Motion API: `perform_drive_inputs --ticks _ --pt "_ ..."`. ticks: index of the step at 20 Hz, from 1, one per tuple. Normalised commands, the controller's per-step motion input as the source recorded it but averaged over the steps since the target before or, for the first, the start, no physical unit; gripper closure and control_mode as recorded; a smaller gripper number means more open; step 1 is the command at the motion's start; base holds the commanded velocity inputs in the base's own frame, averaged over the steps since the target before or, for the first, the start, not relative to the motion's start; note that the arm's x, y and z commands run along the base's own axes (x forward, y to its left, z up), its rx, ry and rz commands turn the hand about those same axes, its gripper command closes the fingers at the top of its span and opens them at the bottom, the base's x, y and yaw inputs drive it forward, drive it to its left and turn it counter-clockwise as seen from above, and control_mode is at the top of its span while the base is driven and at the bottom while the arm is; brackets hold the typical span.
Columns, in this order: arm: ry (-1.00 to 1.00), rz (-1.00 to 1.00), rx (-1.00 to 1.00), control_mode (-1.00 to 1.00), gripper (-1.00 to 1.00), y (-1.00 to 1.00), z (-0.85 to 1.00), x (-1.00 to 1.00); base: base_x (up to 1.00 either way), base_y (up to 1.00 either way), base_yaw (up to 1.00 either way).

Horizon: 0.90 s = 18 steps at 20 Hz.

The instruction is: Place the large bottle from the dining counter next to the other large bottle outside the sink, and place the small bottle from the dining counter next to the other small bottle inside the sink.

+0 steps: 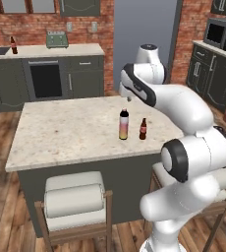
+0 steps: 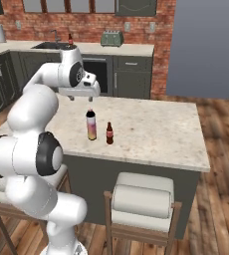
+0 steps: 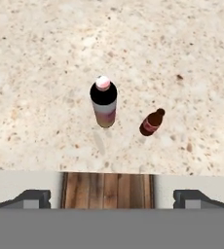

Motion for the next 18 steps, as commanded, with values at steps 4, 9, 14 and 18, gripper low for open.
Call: perform_drive_inputs --ticks 4,9,14,18 --pt "0.09 -0.04 -0.01 -1.00 -1.00 0.00 0.00 0.13 0.00 0.00 0.00" --pt "0.01 0.00 0.00 -1.00 -1.00 0.00 -0.06 0.20 0.00 0.00 0.00" --pt "0.00 0.00 0.01 -1.00 -1.00 0.00 -0.17 0.29 0.00 0.00 0.00" --pt "0.00 0.00 0.00 -1.00 -1.00 0.00 -0.29 0.29 0.00 0.00 0.00"
